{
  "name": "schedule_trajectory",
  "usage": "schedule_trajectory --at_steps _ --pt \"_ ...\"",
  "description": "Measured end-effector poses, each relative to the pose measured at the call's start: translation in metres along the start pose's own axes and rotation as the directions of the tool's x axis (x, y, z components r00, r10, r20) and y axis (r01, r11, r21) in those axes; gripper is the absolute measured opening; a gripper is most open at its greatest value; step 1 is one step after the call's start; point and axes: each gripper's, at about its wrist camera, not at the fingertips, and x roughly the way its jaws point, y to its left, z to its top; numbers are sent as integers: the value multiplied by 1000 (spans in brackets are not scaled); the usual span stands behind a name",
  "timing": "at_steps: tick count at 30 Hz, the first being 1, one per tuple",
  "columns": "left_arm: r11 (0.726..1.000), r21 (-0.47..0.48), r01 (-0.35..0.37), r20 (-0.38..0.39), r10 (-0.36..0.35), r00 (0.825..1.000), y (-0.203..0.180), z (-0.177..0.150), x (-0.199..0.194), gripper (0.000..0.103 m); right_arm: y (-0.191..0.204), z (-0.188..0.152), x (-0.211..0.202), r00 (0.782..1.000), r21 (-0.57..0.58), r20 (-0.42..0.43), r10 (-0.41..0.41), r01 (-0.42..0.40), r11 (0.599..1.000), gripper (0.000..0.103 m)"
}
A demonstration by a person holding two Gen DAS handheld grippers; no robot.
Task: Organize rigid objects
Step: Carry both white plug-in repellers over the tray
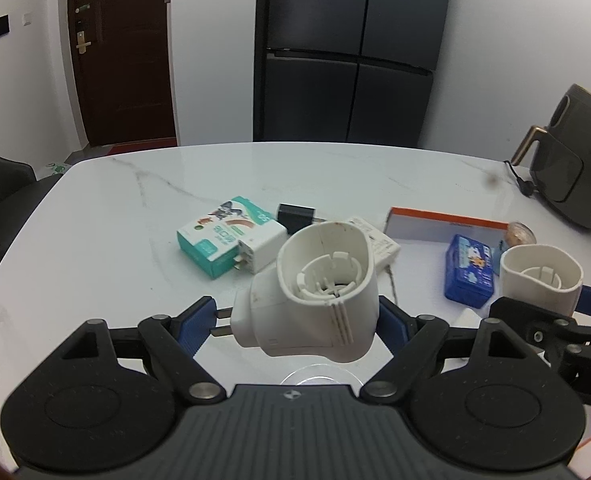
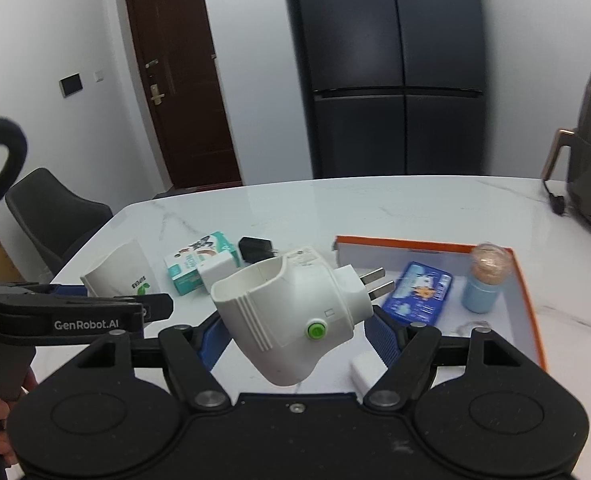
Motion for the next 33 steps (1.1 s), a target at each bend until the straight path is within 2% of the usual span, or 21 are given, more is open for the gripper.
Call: schedule_trajectory --at_steps 18,33 --pt "998 46 48 -7 -47 999 -63 -18 -28 86 -41 -24 -55 998 37 24 -62 61 997 87" --pt "988 94 119 -7 -119 993 -114 -27 -32 86 -80 -41 -95 990 80 42 -136 133 988 87"
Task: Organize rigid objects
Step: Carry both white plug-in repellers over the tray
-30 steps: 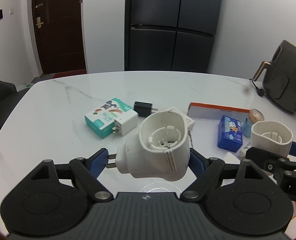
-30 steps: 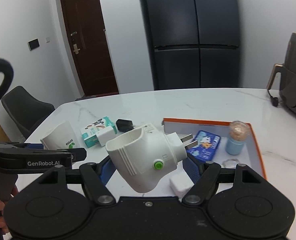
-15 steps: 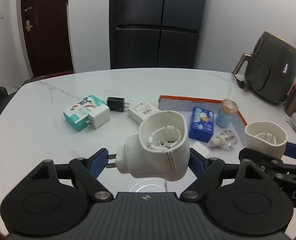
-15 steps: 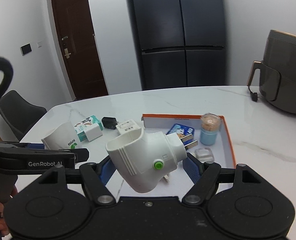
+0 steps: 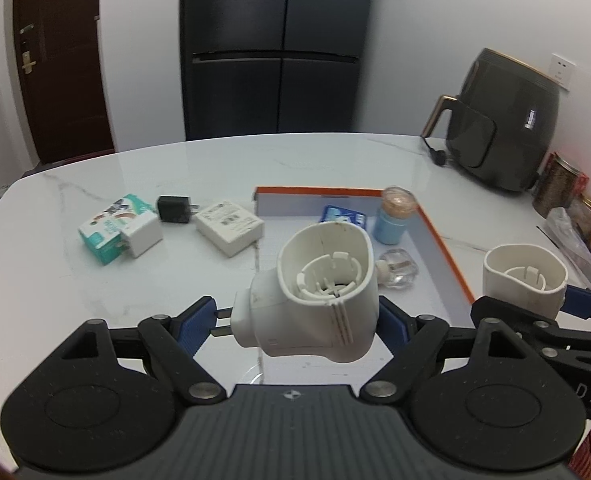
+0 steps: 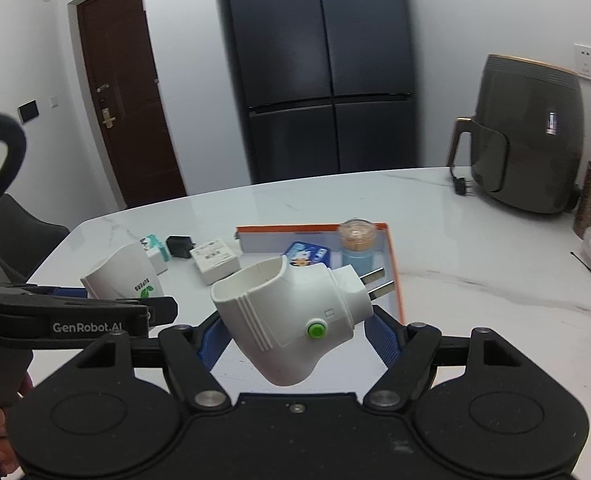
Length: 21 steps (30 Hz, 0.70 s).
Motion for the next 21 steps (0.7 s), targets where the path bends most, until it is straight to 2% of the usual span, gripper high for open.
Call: schedule_trajectory --at_steps 9,21 --pt "999 23 25 6 -25 1000 -16 1 3 86 -17 -1 -9 1000 21 13 -25 25 999 87" --pt "999 33 28 18 -28 999 -21 7 4 86 -20 2 -9 999 33 20 -31 30 999 87"
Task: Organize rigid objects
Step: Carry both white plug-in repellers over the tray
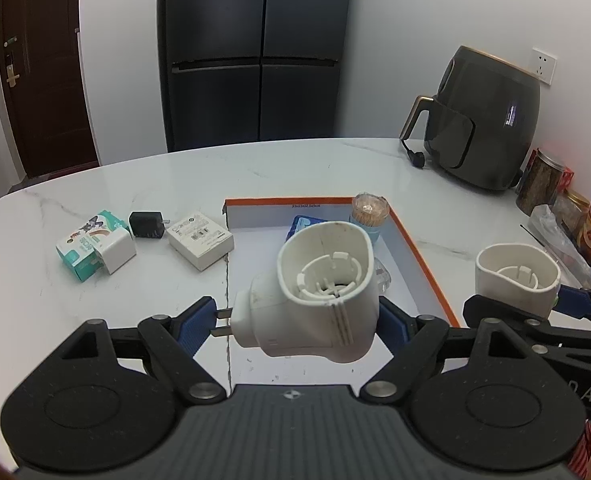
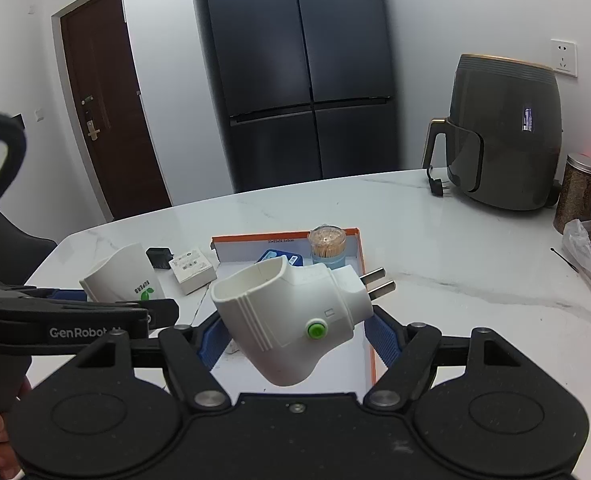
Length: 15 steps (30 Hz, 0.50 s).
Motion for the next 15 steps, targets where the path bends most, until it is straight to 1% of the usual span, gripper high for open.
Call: schedule_trajectory --at_steps 15 --pt "1000 6 2 18 -3 1000 0 16 4 86 2 15 4 1000 5 16 -7 7 1000 87"
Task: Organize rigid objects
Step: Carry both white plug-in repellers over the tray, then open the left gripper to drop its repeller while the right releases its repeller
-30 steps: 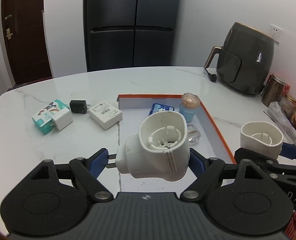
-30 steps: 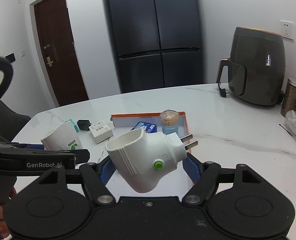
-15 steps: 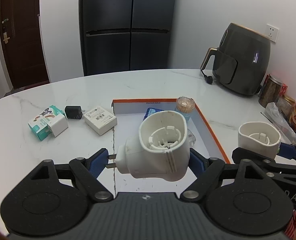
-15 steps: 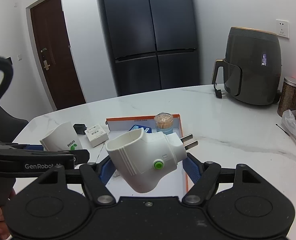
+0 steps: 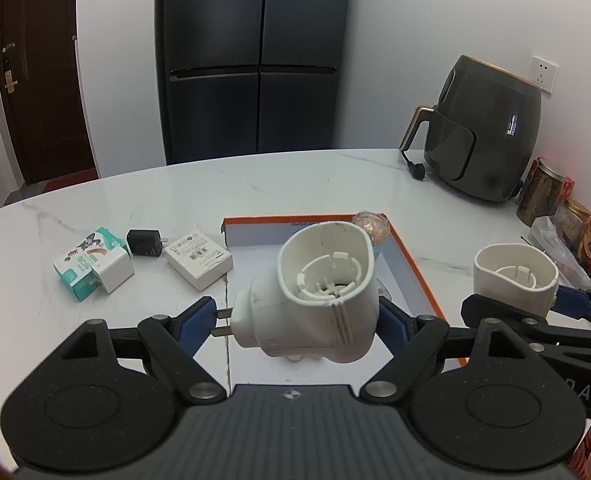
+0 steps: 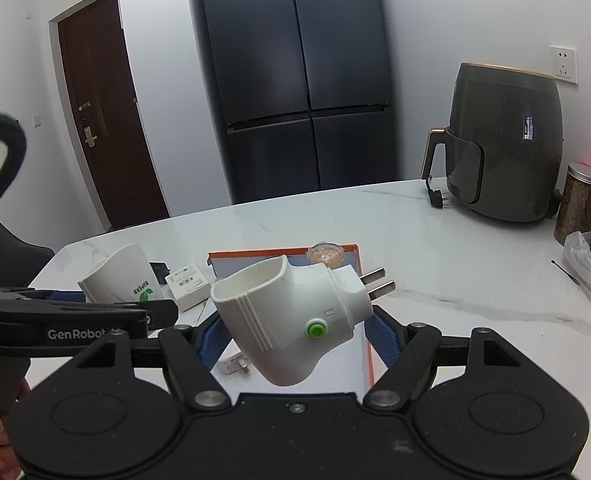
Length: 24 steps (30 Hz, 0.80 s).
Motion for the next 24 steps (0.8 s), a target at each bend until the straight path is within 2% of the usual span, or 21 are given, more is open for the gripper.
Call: schedule_trajectory --at_steps 17,18,19,20,24 --pt "1000 17 -4 -5 4 1000 -1 19 20 86 2 12 19 1000 4 -6 3 -3 1000 87" --pt "1000 12 -1 -8 1 1000 0 20 22 84 1 12 21 1000 6 -7 2 -2 1000 87" --pt "1000 9 0 -8 0 1000 1 21 24 78 1 13 21 1000 6 -7 2 -2 1000 87" --pt "1000 12 1 -8 -1 1000 1 22 26 66 2 13 22 1000 5 -7 0 0 1000 87" --pt "1000 18 5 -21 -5 1000 1 24 36 65 2 14 28 1000 9 -13 -4 4 1000 87"
